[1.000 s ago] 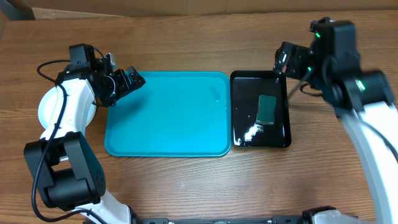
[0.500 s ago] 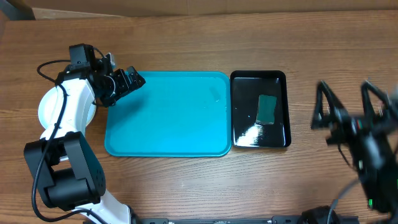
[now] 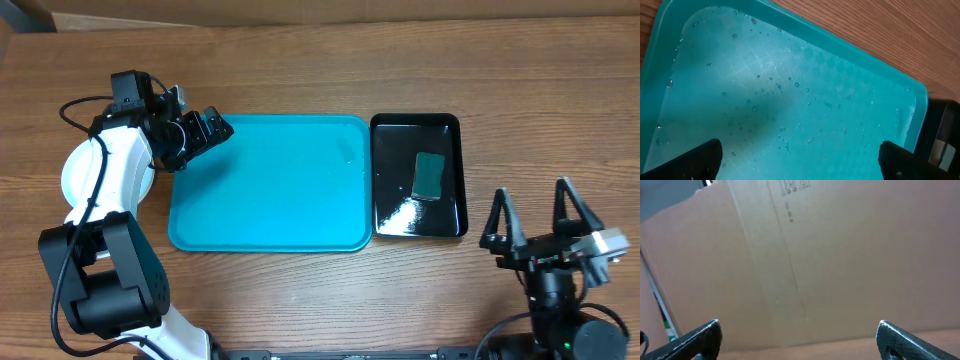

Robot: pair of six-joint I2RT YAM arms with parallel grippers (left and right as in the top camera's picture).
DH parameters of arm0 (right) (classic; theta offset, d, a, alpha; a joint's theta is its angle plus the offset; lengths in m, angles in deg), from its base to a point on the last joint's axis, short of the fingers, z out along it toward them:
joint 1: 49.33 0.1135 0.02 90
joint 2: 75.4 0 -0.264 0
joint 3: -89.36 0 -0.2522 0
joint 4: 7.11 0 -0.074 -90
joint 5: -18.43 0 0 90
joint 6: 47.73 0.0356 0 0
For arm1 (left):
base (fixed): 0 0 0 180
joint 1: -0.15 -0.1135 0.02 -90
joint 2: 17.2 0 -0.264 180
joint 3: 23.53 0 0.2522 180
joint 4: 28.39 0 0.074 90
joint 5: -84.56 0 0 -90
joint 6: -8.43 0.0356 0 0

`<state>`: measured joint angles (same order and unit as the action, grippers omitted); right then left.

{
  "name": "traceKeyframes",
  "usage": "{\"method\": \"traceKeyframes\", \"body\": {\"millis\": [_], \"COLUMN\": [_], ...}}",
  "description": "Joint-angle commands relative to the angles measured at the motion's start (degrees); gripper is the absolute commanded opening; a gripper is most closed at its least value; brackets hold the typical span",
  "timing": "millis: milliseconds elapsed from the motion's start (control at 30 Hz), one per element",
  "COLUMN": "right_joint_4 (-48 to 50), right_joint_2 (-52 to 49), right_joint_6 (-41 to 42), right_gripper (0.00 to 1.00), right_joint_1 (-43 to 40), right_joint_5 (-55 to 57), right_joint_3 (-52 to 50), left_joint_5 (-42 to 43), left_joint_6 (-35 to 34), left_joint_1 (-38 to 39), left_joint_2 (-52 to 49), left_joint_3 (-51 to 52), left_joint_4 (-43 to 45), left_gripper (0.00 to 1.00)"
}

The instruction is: Clean dirty plates on tray and stack at the side

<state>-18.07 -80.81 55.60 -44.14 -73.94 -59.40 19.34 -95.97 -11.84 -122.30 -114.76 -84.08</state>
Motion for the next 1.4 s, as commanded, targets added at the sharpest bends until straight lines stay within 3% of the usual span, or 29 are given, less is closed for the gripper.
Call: {"method": "traceKeyframes", "body": {"millis": [0,433,700,967,1200,1367], "right_joint_4": [3.2,5.7,-7.8,-7.0,-7.3,-7.2], "right_joint_2": [3.3,5.2,5.2,5.2,5.2,5.2], "right_joint_6": [0.9,0.9,0.3,-0.1,-18.4,-18.7], "right_gripper": [1.0,1.0,1.0,1.0,1.0,1.0], "right_joint_1": [-0.3,-0.3,-0.3,-0.3,-0.3,-0.3], "right_joint_5": [-1.0,-0.8,-0.7,-0.7,-1.8,-1.7], "right_joint_3": [-5.0,-17.0,-17.0,-17.0,-17.0,-17.0], "left_joint_5": [-0.2,-0.2,-0.2,-0.2,-0.2,-0.2], "left_joint_6": [1.3,1.3,1.3,1.3,1.3,1.3], "left_joint_1": [0.0,0.0,0.0,0.0,0.0,0.0], "left_joint_2": [1.3,1.3,1.3,1.3,1.3,1.3], "left_joint_3": [0.1,0.1,0.1,0.1,0.1,0.1], "left_joint_4": [0.2,0.2,0.2,0.2,0.2,0.2], "left_gripper": [1.0,1.0,1.0,1.0,1.0,1.0]}}
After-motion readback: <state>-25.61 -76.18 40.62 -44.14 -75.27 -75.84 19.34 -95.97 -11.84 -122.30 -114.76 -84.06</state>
